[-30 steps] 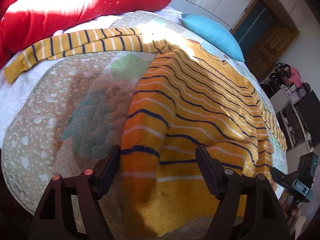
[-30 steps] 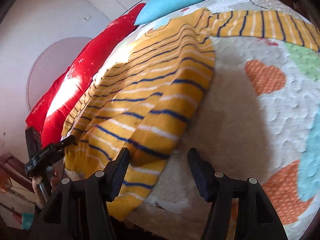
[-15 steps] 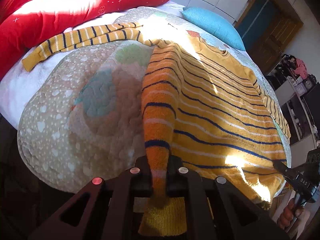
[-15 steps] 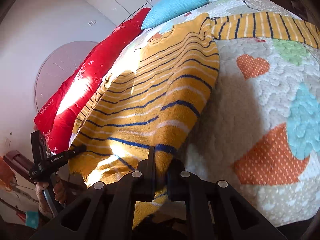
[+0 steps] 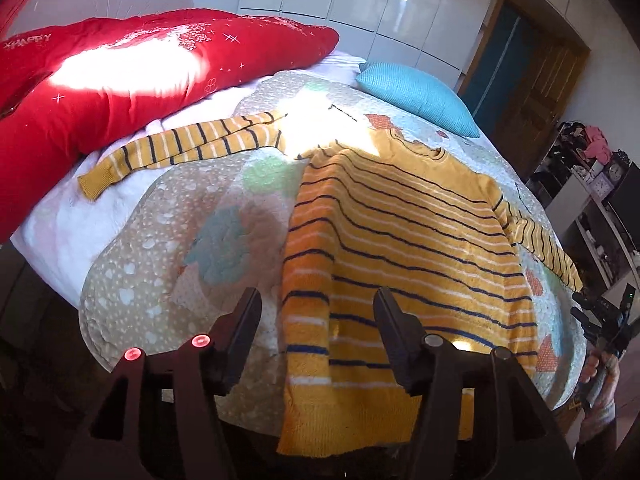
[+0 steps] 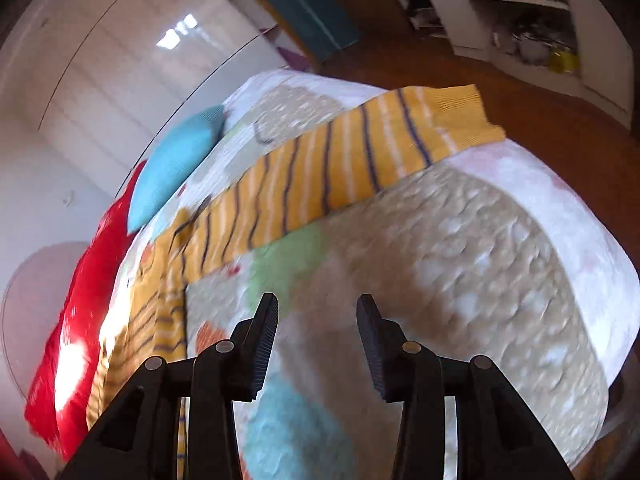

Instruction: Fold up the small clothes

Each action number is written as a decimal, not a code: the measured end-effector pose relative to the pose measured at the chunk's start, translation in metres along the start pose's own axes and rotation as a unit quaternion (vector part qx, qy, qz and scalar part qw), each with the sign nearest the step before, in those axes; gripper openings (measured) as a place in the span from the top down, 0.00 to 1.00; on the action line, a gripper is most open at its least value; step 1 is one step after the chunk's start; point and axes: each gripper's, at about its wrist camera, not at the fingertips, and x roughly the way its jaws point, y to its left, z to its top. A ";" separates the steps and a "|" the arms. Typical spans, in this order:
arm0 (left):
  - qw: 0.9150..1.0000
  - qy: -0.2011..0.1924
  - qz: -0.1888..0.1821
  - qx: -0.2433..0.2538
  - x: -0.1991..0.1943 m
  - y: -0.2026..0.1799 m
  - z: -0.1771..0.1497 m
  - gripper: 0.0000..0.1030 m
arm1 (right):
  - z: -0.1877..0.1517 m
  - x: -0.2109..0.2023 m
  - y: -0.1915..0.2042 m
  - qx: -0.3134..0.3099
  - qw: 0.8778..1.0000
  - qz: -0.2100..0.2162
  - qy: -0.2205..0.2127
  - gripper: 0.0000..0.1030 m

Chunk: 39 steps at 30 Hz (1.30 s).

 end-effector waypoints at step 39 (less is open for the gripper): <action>0.987 -0.019 0.021 -0.156 -0.005 0.140 -0.030 0.40 | -0.139 0.235 0.461 -0.386 0.909 0.066 0.142 0.93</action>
